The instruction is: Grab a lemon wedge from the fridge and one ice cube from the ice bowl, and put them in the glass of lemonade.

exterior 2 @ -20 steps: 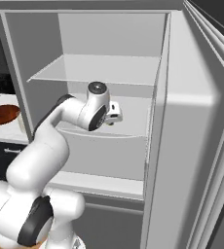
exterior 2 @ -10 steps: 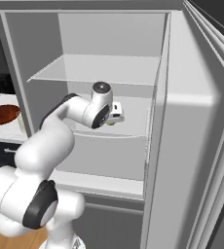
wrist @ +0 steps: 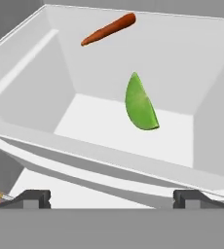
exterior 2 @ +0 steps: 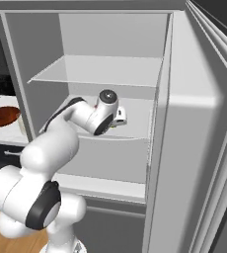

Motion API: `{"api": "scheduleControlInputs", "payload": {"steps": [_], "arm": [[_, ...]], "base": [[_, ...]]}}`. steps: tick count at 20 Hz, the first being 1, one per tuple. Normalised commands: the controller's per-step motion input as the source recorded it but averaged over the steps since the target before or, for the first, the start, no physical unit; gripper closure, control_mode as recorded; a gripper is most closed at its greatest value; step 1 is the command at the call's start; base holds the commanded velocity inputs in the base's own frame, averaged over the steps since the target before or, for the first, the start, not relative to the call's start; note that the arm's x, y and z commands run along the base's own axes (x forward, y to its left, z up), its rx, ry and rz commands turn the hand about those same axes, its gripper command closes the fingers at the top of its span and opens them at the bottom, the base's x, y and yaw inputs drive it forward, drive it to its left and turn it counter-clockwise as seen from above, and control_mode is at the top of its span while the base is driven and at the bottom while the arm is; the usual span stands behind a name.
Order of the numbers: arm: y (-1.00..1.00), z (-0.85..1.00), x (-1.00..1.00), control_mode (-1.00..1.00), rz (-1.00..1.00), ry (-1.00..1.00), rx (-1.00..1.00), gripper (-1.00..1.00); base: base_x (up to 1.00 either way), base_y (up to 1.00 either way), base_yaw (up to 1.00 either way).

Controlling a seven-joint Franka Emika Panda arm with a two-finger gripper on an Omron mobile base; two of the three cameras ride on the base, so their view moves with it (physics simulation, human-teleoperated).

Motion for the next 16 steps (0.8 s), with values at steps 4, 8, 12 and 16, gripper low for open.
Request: {"api": "scheduleControlInputs", "payload": {"steps": [4, 8, 12, 16], "arm": [[0.0, -0.09, 0.04, -1.0, 0.0, -0.06, 0.13, -1.0], [0.0, 0.21, 0.15, -1.0, 0.0, 0.0, 0.0, -1.0], [0.0, 0.06, 0.24, -1.0, 0.0, 0.0, 0.0, -1.0], [0.0, -0.02, 0.39, -1.0, 0.01, 0.0, 0.05, -1.0]], "base": [[0.0, 0.0, 0.0], [0.0, 0.0, 0.0], [0.0, 0.0, 0.0], [0.0, 0.0, 0.0]]}}
